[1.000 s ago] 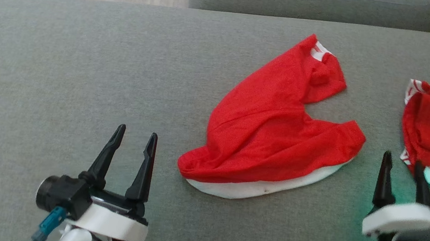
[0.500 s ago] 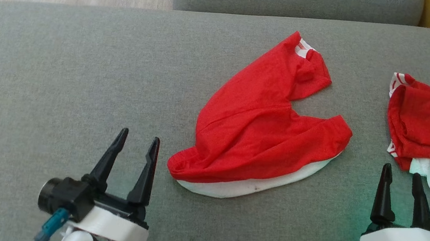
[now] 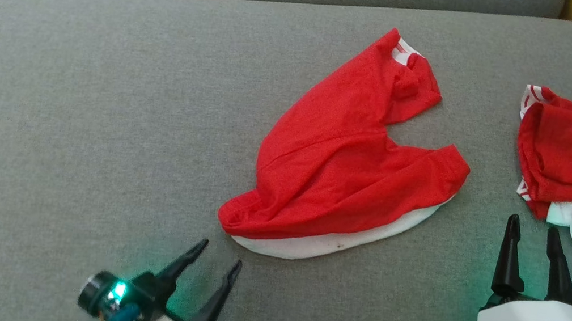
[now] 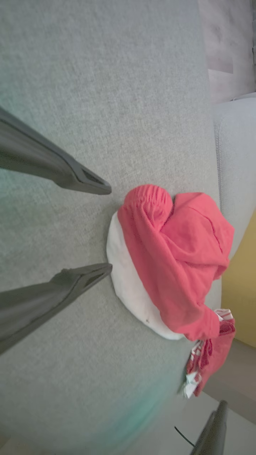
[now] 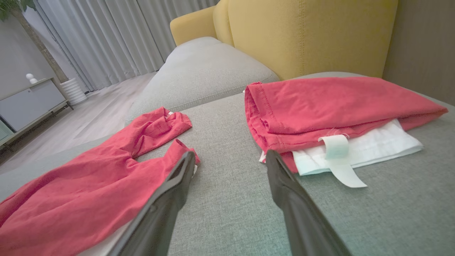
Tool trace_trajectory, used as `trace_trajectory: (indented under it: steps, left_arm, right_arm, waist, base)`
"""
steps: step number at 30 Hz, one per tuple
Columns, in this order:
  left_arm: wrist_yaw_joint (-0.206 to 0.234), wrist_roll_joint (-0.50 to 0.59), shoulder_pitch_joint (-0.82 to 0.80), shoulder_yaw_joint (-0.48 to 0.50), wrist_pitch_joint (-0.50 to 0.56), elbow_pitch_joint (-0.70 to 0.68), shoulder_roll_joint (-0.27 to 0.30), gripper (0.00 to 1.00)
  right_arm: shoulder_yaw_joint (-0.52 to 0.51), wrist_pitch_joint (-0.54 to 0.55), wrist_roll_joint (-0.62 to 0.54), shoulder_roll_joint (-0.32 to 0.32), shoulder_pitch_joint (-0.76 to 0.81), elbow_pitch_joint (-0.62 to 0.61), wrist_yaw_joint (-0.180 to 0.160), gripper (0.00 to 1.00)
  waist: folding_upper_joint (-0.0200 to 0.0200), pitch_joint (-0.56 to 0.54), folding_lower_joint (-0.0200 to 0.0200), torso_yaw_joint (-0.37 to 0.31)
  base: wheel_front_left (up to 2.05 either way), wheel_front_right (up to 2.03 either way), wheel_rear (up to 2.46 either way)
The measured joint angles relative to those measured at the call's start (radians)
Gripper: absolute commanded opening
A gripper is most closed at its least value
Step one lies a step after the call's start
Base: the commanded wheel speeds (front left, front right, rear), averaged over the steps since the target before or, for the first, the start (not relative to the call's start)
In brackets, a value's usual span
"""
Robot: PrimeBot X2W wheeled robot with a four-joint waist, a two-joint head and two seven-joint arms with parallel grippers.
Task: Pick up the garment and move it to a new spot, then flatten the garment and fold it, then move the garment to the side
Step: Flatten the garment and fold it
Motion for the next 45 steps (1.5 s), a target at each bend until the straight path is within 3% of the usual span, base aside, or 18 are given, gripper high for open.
trace_trajectory:
  steps: [10, 25, 28, 45]
  left_arm:
    - [0.018, 0.049, -0.154, -0.001, 0.000, 0.160, -0.025, 1.00]
    - [0.019, 0.072, -0.210, -0.010, 0.000, 0.249, -0.044, 1.00]
    - [0.018, 0.071, -0.209, -0.013, 0.000, 0.253, -0.048, 0.00]
    - [0.009, 0.053, -0.174, 0.015, 0.000, 0.186, -0.051, 0.00]
  right_arm:
    - [0.003, 0.000, -0.004, 0.000, -0.030, 0.001, 0.000, 1.00]
    - [0.003, 0.000, -0.004, 0.000, -0.042, 0.005, 0.000, 1.00]
    - [0.006, 0.000, -0.004, 0.000, -0.042, 0.018, 0.000, 1.00]
    - [0.057, 0.074, -0.076, 0.000, -0.145, 0.228, 0.000, 1.00]
  waist:
    - [0.0000, 0.040, 0.0000, -0.030]
    - [0.0000, 0.054, 0.0000, -0.045]
    - [0.0000, 0.050, 0.0000, -0.043]
    - [0.0000, 0.037, 0.0000, 0.007]
  base:
    - [0.00, 0.00, 0.00]
    - [0.00, 0.00, 0.00]
    - [0.00, 0.00, 0.00]
    - [0.00, 0.00, 0.00]
